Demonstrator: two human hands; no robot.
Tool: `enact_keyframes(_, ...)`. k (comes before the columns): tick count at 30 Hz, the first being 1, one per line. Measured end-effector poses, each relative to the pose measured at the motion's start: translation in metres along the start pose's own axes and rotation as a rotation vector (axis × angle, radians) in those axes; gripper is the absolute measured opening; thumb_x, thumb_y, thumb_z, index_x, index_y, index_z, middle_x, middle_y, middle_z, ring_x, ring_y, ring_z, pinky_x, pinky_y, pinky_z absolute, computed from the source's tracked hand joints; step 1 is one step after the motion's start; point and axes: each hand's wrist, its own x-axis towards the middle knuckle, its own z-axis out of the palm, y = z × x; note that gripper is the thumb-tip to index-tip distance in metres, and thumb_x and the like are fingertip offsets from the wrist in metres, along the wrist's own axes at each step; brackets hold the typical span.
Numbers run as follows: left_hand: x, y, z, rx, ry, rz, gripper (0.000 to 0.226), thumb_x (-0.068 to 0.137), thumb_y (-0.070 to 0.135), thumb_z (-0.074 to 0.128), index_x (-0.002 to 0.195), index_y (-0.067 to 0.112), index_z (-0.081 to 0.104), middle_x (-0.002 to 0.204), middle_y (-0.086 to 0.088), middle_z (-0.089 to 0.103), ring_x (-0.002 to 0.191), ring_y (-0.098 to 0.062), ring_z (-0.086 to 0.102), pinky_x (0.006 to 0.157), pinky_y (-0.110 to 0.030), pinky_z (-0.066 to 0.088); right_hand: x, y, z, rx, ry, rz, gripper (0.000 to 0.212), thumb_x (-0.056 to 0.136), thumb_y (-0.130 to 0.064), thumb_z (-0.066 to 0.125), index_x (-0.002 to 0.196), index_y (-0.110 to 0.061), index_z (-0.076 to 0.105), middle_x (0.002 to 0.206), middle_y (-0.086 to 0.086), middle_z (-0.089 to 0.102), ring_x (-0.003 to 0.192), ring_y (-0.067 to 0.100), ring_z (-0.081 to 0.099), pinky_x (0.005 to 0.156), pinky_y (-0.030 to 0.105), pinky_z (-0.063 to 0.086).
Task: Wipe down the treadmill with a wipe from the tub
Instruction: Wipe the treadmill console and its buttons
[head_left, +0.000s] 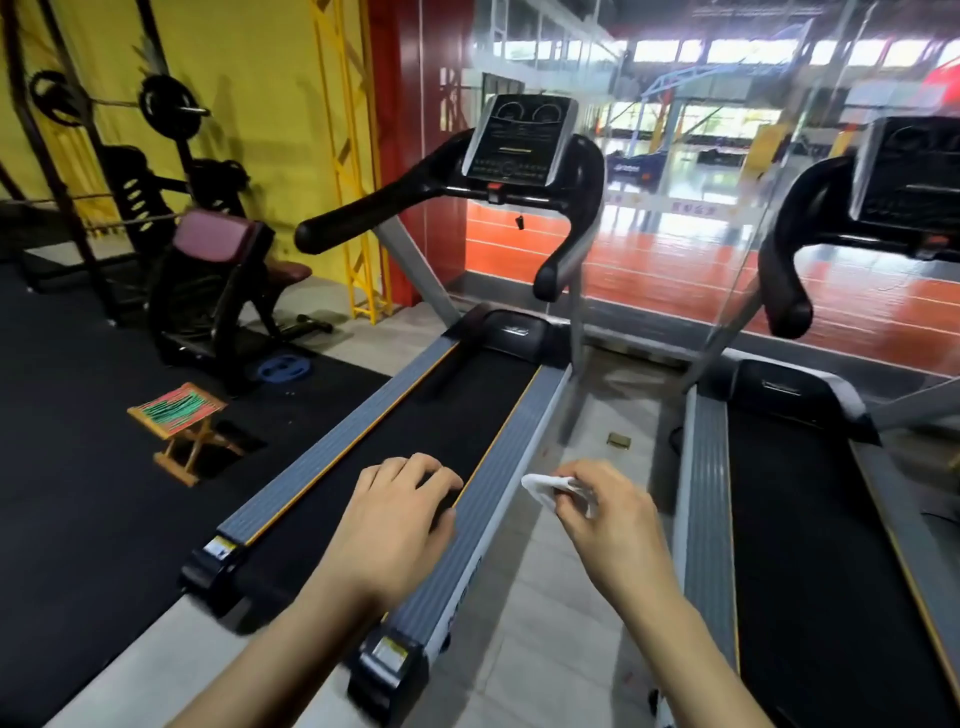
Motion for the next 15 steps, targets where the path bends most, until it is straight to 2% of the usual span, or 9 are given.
enact_keyframes(2, 0.035, 0.009, 0.013, -0.004, 0.019, 0.027, 0.030, 0.094, 0.040, 0.045, 0.118, 0.033, 0.062, 0.116, 0.013, 0.056, 0.108, -0.018, 0.056, 0.092, -0.036, 0.043, 0.026, 0.024, -0.006, -0.011, 0.022, 0.013, 0.006, 0.089, -0.032, 0.065, 0.092, -0.028, 0.069, 0.087, -0.011, 0.064, 0.081, 0.011, 0.059, 0.068, 0.037, 0.052)
enact_keyframes(4, 0.074, 0.015, 0.027, 0.002, 0.039, 0.062, 0.029, 0.095, 0.039, 0.049, 0.120, 0.032, 0.062, 0.117, 0.013, 0.056, 0.109, -0.018, 0.056, 0.092, -0.036, 0.044, 0.055, 0.047, -0.009, -0.024, 0.030, 0.032, 0.013, 0.088, -0.019, 0.071, 0.093, -0.030, 0.071, 0.089, -0.014, 0.064, 0.083, 0.007, 0.058, 0.069, 0.033, 0.051)
enact_keyframes(7, 0.137, 0.016, 0.048, -0.006, 0.059, 0.093, 0.026, 0.097, 0.035, 0.056, 0.122, 0.030, 0.062, 0.119, 0.013, 0.055, 0.110, -0.017, 0.056, 0.096, -0.035, 0.043, 0.108, 0.078, -0.010, -0.041, 0.038, 0.031, 0.012, 0.088, -0.021, 0.071, 0.093, -0.031, 0.070, 0.086, -0.017, 0.061, 0.085, 0.002, 0.056, 0.066, 0.024, 0.045)
enact_keyframes(11, 0.227, 0.006, 0.070, -0.034, 0.091, 0.093, 0.025, 0.097, 0.033, 0.060, 0.122, 0.031, 0.062, 0.119, 0.013, 0.055, 0.109, -0.015, 0.056, 0.098, -0.033, 0.041, 0.193, 0.117, 0.000, -0.077, 0.055, 0.035, 0.010, 0.089, -0.022, 0.071, 0.092, -0.031, 0.071, 0.087, -0.017, 0.061, 0.083, 0.004, 0.055, 0.066, 0.025, 0.046)
enact_keyframes(15, 0.319, -0.008, 0.091, -0.048, 0.108, 0.092, 0.025, 0.097, 0.034, 0.059, 0.122, 0.032, 0.061, 0.122, 0.013, 0.055, 0.111, -0.014, 0.056, 0.100, -0.033, 0.040, 0.285, 0.148, 0.010, -0.103, 0.058, 0.017, 0.009, 0.089, -0.025, 0.073, 0.093, -0.032, 0.070, 0.087, -0.017, 0.061, 0.083, 0.003, 0.055, 0.067, 0.020, 0.043)
